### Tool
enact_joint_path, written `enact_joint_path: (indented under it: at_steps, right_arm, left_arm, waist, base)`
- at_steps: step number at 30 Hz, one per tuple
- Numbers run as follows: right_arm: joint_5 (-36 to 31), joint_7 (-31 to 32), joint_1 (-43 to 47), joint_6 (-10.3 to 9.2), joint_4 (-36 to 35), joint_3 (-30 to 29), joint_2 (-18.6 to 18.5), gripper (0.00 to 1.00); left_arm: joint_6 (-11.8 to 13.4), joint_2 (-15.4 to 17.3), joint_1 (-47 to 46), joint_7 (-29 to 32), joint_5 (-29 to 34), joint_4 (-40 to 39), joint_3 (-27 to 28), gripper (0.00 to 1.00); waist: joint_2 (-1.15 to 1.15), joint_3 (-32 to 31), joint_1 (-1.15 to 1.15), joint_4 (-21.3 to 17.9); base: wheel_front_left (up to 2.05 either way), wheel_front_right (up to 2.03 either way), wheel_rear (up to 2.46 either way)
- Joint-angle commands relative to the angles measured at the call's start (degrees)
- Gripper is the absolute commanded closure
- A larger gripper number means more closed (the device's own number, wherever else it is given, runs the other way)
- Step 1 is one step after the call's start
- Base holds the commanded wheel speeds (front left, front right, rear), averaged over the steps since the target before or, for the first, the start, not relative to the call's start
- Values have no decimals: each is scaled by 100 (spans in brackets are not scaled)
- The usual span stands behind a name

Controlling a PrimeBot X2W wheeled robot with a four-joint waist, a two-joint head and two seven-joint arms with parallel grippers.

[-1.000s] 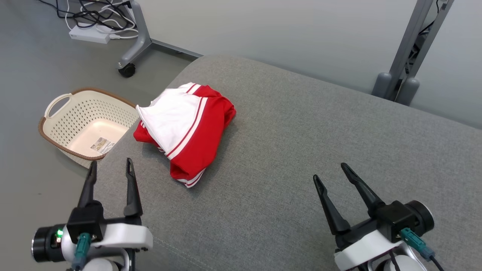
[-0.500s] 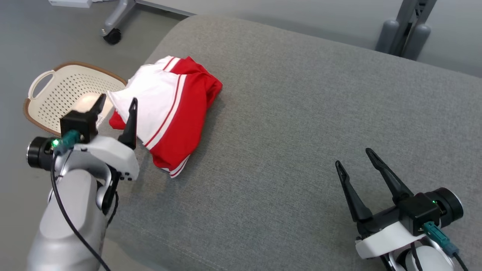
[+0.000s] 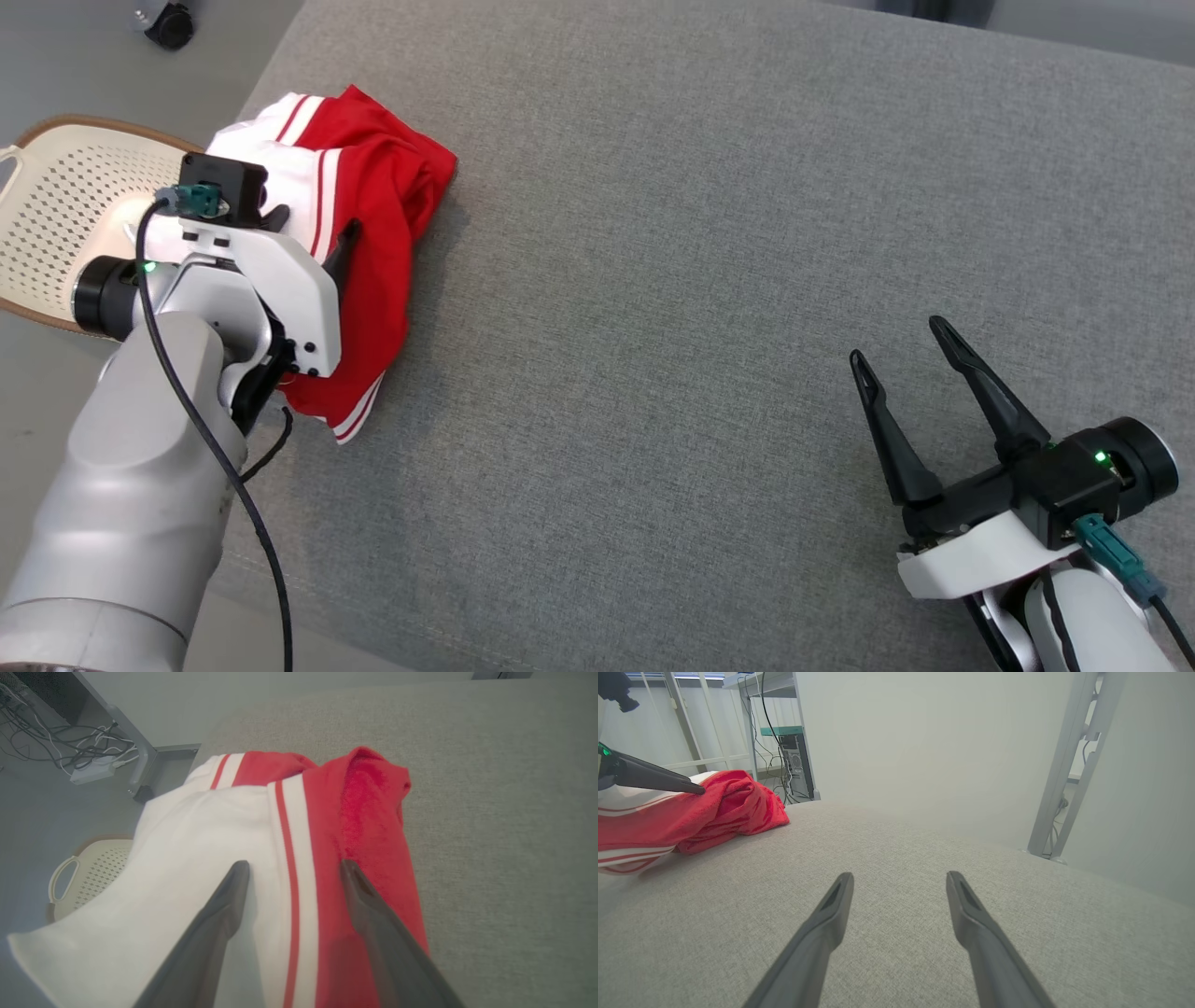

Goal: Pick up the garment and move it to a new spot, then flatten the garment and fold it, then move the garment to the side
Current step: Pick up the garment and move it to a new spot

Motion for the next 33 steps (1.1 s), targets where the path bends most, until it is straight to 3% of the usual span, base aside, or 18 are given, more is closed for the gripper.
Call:
enact_joint_path:
  at_steps: [1, 6, 12, 13, 14, 15, 16, 25, 33]
  right_arm:
    - [-41, -11, -66, -2, -38, -8, -38, 0]
    - [-49, -11, -114, -2, -61, 6, -85, 0]
    - [-40, -11, -194, -2, -45, 12, -123, 0]
    - [-36, -11, -199, -2, -37, 6, -129, 0]
    - [-37, -11, -201, -2, -32, 10, -127, 0]
    - [-37, -11, -203, -2, -24, 17, -123, 0]
    - [-34, -11, -197, -2, -18, 24, -114, 0]
    - [5, -11, -76, -2, 97, 40, -4, 0]
    - [40, -11, 132, -2, 204, 35, 131, 0]
  left_arm:
    - [-1, 71, -90, 51, -78, 41, -41, 0]
    - [-2, 277, -332, 374, -431, 342, -361, 0]
    - [-3, 292, -466, 608, -776, 598, -642, 0]
    - [-3, 293, -478, 629, -823, 624, -687, 6]
    - [-3, 300, -493, 640, -876, 647, -726, 55]
    - [-3, 295, -499, 643, -942, 661, -762, 84]
    - [-3, 281, -492, 634, -1010, 644, -813, 100]
    - [-4, 433, -313, 284, -1394, 634, -1211, 100]
    - [-4, 491, -171, -635, -1583, 708, -1155, 100]
  waist:
    - [0, 88, 0, -67]
    - [0, 208, 0, -118]
    - [0, 274, 0, -151]
    - [0, 278, 0, -153]
    - [0, 277, 0, -158]
    - [0, 267, 0, -165]
    - [0, 248, 0, -171]
    - [0, -91, 0, -184]
    - [0, -672, 0, -152]
  base:
    - [0, 0, 0]
    - [0, 0, 0]
    - [0, 0, 0]
    - [0, 0, 0]
    - [0, 0, 0]
    - [0, 0, 0]
    - [0, 0, 0]
    - [0, 0, 0]
    - [0, 0, 0]
